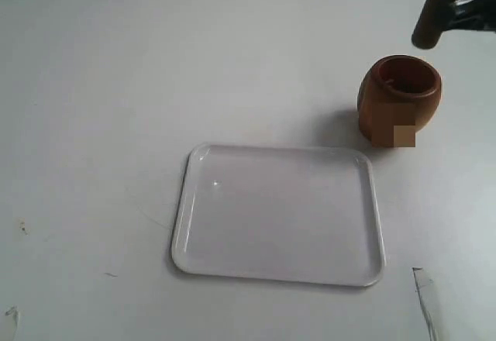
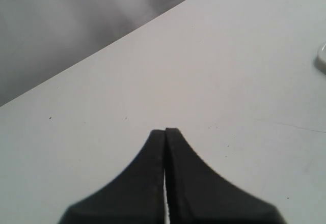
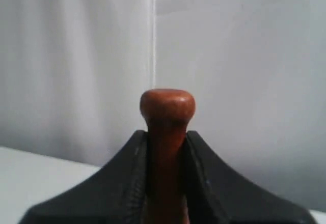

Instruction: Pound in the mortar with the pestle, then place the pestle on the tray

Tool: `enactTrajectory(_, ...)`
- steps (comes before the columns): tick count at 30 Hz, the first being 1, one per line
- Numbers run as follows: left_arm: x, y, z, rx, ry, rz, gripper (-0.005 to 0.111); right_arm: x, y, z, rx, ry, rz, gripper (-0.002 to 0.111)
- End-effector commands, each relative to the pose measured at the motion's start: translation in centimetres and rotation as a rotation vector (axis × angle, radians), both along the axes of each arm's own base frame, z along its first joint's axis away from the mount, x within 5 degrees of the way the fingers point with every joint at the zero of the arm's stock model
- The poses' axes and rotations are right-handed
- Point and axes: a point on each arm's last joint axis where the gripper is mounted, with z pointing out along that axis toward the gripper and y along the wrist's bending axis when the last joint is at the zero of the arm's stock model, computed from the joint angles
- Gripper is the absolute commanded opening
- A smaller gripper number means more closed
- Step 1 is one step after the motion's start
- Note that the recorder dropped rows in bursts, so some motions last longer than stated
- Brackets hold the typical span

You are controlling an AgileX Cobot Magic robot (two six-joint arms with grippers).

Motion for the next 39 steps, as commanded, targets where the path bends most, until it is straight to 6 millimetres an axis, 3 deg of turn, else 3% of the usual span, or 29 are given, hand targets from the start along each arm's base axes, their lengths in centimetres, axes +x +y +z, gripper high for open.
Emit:
enactTrajectory(1, 0.0, -0.1, 0.0, -0.015, -0.004, -0.006, 0.000, 1.1, 0.3, -5.5, -0.025, 0.174, 0.028, 0.000)
enactTrajectory(3, 0.0, -0.1, 0.0, -0.015, -0.004, -0.006, 0.000, 0.6, 0.5, -8.8, -0.032, 0.283, 0.054, 0.000)
enactTrajectory(5, 0.0, -0.1, 0.0, -0.015, -0.004, -0.006, 0.000, 0.7, 0.4, -9.1, -0.056, 0.277, 0.041, 0.000)
enactTrajectory(8, 0.0, -0.1, 0.0, -0.015, -0.004, -0.006, 0.000, 0.7, 0.1, -6.5, -0.045, 0.181, 0.011, 0.000)
enactTrajectory(15, 0.0, -0.1, 0.0, -0.015, -0.004, -0.006, 0.000, -2.5, -0.3, 3.7, 0.031, -0.181, -0.003, 0.000)
enactTrajectory(17, 0.0, -0.1, 0.0, -0.015, -0.004, -0.006, 0.000, -3.5, -0.5, 5.4, 0.056, -0.244, -0.015, 0.000)
enactTrajectory(19, 0.0, -0.1, 0.0, -0.015, -0.004, -0.006, 0.000, -3.7, -0.6, 5.9, 0.051, -0.249, -0.025, 0.000)
enactTrajectory(24, 0.0, -0.1, 0.0, -0.015, -0.004, -0.006, 0.000, -2.4, -0.3, 3.3, 0.020, -0.142, -0.003, 0.000)
enactTrajectory(29, 0.0, -0.1, 0.0, -0.015, -0.004, -0.006, 0.000, -0.2, 0.1, -2.3, -0.018, 0.038, 0.012, 0.000)
enactTrajectory(30, 0.0, -0.1, 0.0, -0.015, -0.004, -0.006, 0.000, 0.3, 0.1, -4.2, -0.026, 0.105, 0.012, 0.000)
enactTrajectory(34, 0.0, -0.1, 0.0, -0.015, -0.004, -0.006, 0.000, 0.8, 0.4, -9.1, -0.068, 0.265, 0.028, 0.000)
enactTrajectory(37, 0.0, -0.1, 0.0, -0.015, -0.004, -0.006, 0.000, 0.8, 0.7, -10.1, -0.141, 0.257, 0.039, 0.000)
enactTrajectory(39, 0.0, -0.1, 0.0, -0.015, -0.004, -0.006, 0.000, 0.7, 0.7, -8.7, -0.138, 0.209, 0.034, 0.000)
